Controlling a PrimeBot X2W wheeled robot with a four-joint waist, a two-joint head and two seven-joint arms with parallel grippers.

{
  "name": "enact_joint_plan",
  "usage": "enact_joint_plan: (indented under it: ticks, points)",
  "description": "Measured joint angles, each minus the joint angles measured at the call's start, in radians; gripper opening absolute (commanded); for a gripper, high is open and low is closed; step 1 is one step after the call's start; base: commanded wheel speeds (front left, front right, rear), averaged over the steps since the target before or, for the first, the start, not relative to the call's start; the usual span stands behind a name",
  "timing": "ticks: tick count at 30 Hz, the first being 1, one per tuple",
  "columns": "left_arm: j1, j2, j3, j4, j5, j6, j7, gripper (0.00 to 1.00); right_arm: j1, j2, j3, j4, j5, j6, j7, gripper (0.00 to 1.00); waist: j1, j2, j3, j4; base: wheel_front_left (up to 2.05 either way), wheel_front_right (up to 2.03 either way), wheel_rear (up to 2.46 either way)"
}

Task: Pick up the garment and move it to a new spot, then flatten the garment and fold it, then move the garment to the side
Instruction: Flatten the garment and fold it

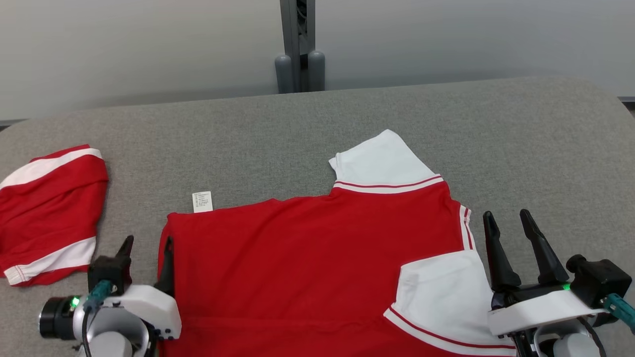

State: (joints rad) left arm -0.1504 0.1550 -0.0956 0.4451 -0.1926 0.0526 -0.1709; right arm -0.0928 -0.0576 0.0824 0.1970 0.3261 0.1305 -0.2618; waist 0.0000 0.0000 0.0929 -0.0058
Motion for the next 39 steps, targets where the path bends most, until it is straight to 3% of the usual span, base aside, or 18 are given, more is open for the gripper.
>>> enact_joint_plan:
  ticks: [5,12,21,30,31,32,33,34,39]
  points:
    - [-0.116,0.048,-0.015,0.056,0.018,-0.012,0.103,1.00,-0.011,0.002,0.004,-0.004,-0.001,0.000,0.000,1.00,0.0000,0.0000,0.049,-0.017,0.00,0.00,0.00]
    - [-0.229,0.062,-0.045,0.145,0.035,-0.018,0.211,1.00,-0.036,0.004,0.008,-0.011,0.000,0.000,-0.002,1.00,0.0000,0.0000,0.103,-0.042,0.00,0.00,0.00]
    - [-0.310,0.081,-0.060,0.253,0.045,-0.008,0.267,1.00,-0.051,0.007,0.015,-0.015,0.006,0.000,-0.002,1.00,0.0000,0.0000,0.136,-0.056,0.00,0.00,0.00]
    - [-0.352,0.079,-0.072,0.318,0.033,-0.023,0.250,1.00,-0.061,0.008,0.015,-0.006,0.008,0.000,-0.002,1.00,0.0000,0.0000,0.146,-0.058,0.00,0.00,0.00]
    - [-0.353,0.076,-0.075,0.325,0.032,-0.028,0.249,0.86,-0.061,0.008,0.015,-0.004,0.009,0.000,-0.002,1.00,0.0000,0.0000,0.146,-0.058,0.00,0.00,0.00]
    - [-0.354,0.073,-0.075,0.331,0.024,-0.034,0.245,0.46,-0.061,0.008,0.016,-0.003,0.009,0.000,-0.002,1.00,0.0000,0.0000,0.147,-0.057,0.00,0.00,0.00]
    - [-0.355,0.070,-0.077,0.337,0.020,-0.038,0.244,0.15,-0.062,0.008,0.015,-0.002,0.009,0.000,-0.002,1.00,0.0000,0.0000,0.147,-0.057,0.00,0.00,0.00]
    - [-0.358,0.067,-0.079,0.342,0.018,-0.043,0.242,0.00,-0.062,0.008,0.016,0.001,0.009,0.000,-0.002,1.00,0.0000,0.0000,0.147,-0.057,0.00,0.00,0.00]
    - [-0.368,0.054,-0.079,0.355,0.006,-0.042,0.212,0.00,-0.062,0.008,0.016,0.006,0.009,0.000,-0.002,1.00,0.0000,0.0000,0.144,-0.053,0.00,0.00,0.00]
